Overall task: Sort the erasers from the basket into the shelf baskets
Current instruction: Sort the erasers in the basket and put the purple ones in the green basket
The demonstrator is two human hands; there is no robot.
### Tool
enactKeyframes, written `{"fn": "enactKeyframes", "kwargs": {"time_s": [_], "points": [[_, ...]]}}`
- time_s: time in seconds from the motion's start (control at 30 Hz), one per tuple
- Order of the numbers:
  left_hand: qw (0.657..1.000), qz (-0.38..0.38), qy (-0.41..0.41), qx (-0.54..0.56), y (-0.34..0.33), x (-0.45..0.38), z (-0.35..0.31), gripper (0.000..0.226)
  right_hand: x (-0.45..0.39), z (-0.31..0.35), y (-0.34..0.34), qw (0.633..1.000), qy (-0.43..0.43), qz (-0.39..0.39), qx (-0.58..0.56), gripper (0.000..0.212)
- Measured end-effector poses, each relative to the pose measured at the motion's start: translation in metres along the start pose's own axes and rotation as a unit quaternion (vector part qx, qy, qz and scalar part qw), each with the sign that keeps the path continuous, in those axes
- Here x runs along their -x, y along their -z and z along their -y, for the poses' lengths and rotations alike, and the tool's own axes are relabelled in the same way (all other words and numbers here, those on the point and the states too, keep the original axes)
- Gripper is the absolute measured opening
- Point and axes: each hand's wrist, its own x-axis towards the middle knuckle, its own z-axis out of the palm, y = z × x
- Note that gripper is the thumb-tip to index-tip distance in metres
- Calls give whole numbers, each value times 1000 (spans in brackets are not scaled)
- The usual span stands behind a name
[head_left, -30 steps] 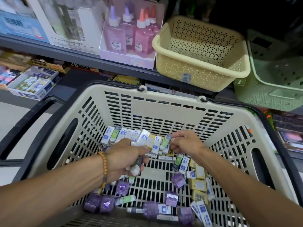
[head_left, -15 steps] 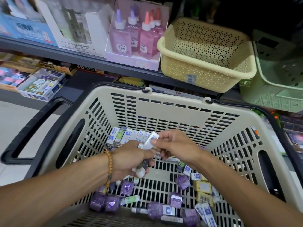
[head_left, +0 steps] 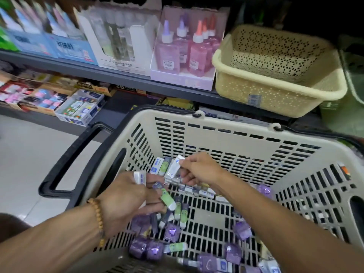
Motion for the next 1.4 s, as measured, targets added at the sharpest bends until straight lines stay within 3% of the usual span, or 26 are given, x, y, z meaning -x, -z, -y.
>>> {"fn": "enactKeyframes", "kwargs": {"time_s": [0.17,0.3,0.47,0.53,0.63,0.83,0.97,1.1,1.3,1.4], "points": [[996,-78,-44,28,9,7,-3,23,-26,18,-37,1000,-4,25,11,25],[992,-90,-52,67,5,3,-9,16,-13,19,-31,994,75,-47,69,30],[990,-87,-64,87,-2,-7,-15,22,30,27,-17,990,89,110,27,20],[990,-90,-72,84,-7,-8,-17,15,33,28,-16,988,80,128,30,17],[985,-105,-70,120,-9,-9,-17,32,30,27,-13,994,60,91,21,16],[988,-129,-66,60,-2,-1,-23,29,7,6,-20,996,17,-89,23,14],[992,-102,-73,22,4,3,-20,23,-7,5,-37,991,16,-133,-2,23],[992,-91,-84,28,9,4,-20,19,-15,3,-43,970,38,-185,152,20],[991,-97,-90,17,11,2,-18,13,-13,2,-38,958,31,-185,216,40],[991,-98,-93,18,12,1,-17,9,-16,2,-38,971,1,-158,181,39]]}}
